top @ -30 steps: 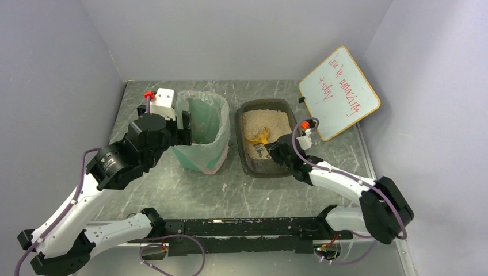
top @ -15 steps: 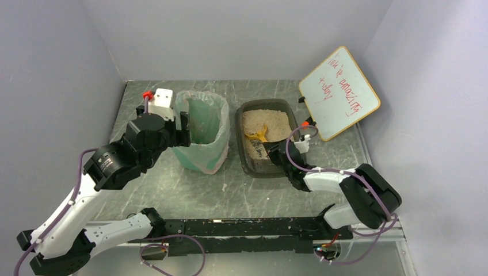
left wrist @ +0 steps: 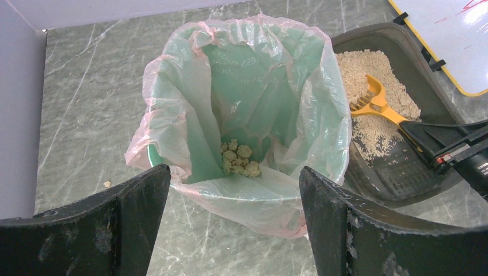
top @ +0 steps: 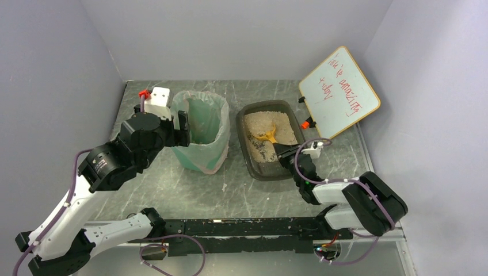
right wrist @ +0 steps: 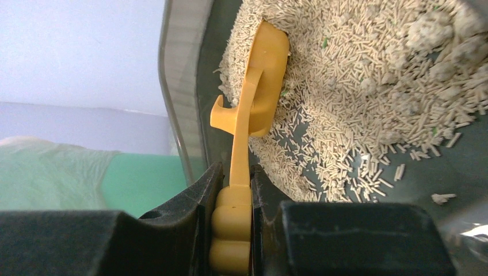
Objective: Clean the litter box
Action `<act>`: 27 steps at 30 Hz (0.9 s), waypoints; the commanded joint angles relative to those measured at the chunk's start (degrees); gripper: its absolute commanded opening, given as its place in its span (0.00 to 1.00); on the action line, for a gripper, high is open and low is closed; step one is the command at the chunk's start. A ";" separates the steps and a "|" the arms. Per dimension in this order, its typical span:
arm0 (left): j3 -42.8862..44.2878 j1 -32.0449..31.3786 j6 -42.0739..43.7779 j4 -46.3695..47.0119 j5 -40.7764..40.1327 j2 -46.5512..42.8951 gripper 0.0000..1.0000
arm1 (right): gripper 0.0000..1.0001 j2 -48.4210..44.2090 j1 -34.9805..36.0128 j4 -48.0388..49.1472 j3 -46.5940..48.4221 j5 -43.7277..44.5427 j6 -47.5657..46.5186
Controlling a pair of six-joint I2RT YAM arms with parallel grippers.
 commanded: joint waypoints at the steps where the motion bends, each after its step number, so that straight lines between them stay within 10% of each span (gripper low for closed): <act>1: 1.27 -0.23 -1.00 1.01 0.85 -0.59 0.88 | 0.00 -4.93 -1.12 4.65 -3.67 0.76 -1.78; 27: 0.41 -0.21 -0.94 2.58 0.49 -0.83 0.88 | 0.00 -45.73 -12.69 -18.26 -10.94 -17.39 -2.07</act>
